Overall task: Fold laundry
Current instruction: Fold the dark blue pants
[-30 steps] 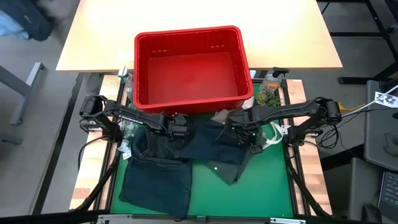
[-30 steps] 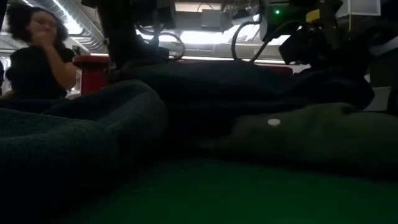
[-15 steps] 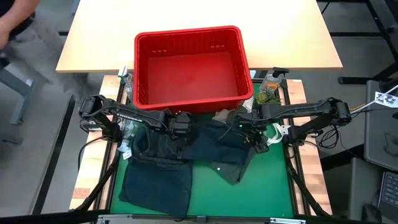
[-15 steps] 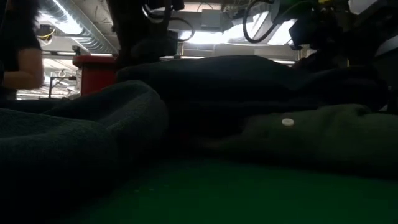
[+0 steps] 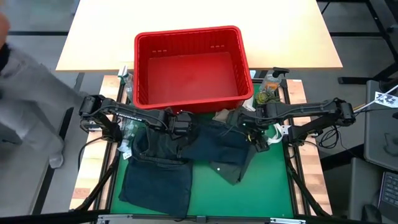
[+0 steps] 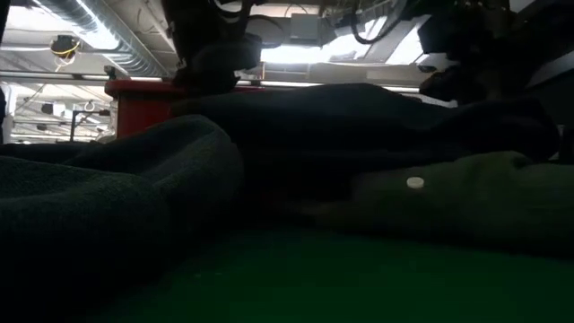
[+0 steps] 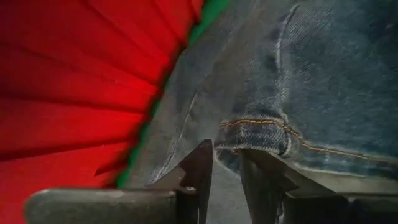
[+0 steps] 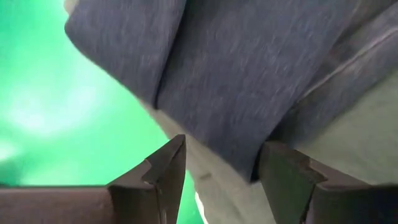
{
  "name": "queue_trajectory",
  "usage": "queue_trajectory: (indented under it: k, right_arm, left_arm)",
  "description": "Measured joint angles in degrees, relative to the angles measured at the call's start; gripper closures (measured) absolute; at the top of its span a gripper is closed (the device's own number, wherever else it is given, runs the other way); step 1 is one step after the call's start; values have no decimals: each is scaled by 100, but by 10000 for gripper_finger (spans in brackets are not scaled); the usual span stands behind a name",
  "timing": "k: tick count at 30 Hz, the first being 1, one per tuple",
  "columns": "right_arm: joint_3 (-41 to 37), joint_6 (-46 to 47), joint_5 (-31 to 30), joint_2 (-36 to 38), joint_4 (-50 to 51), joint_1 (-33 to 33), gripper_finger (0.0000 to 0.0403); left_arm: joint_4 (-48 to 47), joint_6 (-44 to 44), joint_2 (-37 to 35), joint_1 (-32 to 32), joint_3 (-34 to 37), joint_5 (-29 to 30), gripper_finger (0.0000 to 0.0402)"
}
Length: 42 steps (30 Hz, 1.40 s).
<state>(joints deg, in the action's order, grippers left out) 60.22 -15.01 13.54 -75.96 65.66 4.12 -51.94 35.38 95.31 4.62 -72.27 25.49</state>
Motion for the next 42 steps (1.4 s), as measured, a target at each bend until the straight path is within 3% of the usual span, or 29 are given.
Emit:
queue_trajectory:
  k: [9,21,26,37,42]
  right_arm:
    - [3,39,40,0,-245,0,215]
    - [5,39,299,-2,-251,2,215]
    - [7,37,300,-39,-252,2,220]
    - [9,-47,299,-278,-292,2,293]
    - [9,-68,256,-275,-296,2,352]
  left_arm:
    - [184,-225,0,20,0,-13,326]
    - [170,-1215,2,17,0,5,252]
    - [254,-1663,2,17,42,53,241]
    - [1056,-2446,9,11,568,127,255]
    - [1195,-2507,9,-19,708,601,299]
